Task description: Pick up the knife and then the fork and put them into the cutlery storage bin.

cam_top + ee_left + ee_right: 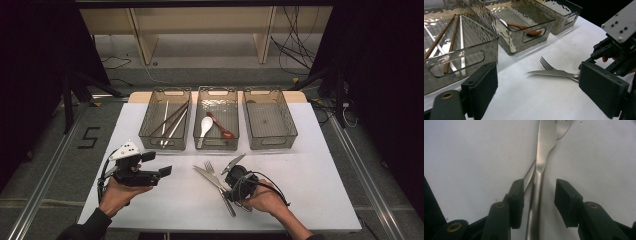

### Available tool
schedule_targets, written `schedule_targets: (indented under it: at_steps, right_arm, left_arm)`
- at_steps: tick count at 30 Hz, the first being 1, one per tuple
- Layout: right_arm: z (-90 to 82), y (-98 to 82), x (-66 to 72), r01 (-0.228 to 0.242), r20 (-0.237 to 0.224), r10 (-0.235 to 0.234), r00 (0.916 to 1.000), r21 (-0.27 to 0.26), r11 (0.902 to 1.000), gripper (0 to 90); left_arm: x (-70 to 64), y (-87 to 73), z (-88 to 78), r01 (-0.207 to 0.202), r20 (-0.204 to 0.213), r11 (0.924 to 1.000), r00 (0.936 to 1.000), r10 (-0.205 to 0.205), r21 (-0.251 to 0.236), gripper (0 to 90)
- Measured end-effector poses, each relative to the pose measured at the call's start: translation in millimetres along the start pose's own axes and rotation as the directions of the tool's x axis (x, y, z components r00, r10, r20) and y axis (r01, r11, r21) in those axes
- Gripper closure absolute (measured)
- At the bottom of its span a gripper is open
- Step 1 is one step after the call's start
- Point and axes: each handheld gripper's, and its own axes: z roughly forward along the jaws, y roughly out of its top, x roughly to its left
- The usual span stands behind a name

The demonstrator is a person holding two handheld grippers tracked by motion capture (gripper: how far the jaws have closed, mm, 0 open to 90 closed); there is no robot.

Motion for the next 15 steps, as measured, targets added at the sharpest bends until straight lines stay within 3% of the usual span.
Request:
schedule_targets:
  at_steps: [7, 15]
  right_arm:
    - [5.5, 0.8, 2.3, 0.015, 0.023, -0.016, 0.9996, 0.041, 0.999, 67.5]
    - [6.5, 2.0, 1.5, 0.044, 0.033, -0.046, 0.9984, 0.053, 0.9976, 72.5]
  left_arm:
    - [-0.1, -0.1, 0.1, -0.001, -0.001, 1.0, 1.0, 0.001, 0.0, 15.2]
    - [-0.3, -0.3, 0.4, -0.007, 0.002, 1.0, 1.0, 0.007, 0.004, 15.2]
